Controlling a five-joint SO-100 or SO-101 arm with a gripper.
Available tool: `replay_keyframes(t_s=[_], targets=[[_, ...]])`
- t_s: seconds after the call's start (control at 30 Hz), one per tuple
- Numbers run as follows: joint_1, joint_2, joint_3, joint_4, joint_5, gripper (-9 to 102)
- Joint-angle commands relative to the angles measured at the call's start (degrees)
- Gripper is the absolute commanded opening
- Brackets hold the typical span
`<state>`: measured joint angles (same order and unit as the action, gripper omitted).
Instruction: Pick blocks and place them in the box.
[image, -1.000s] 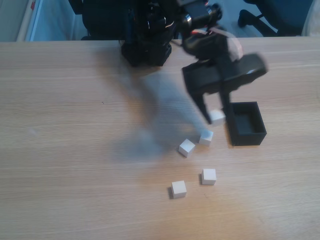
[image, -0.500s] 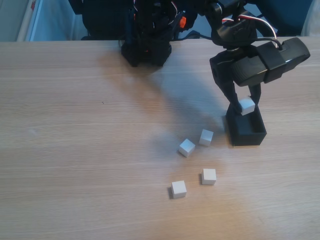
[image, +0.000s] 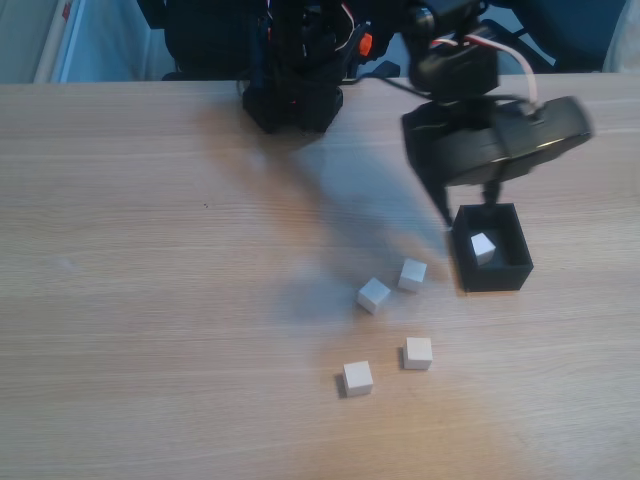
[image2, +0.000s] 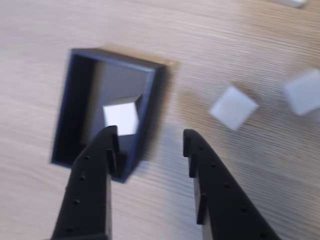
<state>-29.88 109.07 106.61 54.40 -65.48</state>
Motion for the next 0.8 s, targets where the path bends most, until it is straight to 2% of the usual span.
replay_keyframes(t_s=[0.0, 0.27, 0.47, 0.77], targets=[[5.27, 4.39, 2.72, 0.62, -0.62, 10], [15.12, 8.61, 16.61, -4.13, -3.96, 13], [14.77, 5.27, 15.73, -1.05, -1.14, 15], [11.95, 0.09, 13.01, -2.20, 5.63, 20]])
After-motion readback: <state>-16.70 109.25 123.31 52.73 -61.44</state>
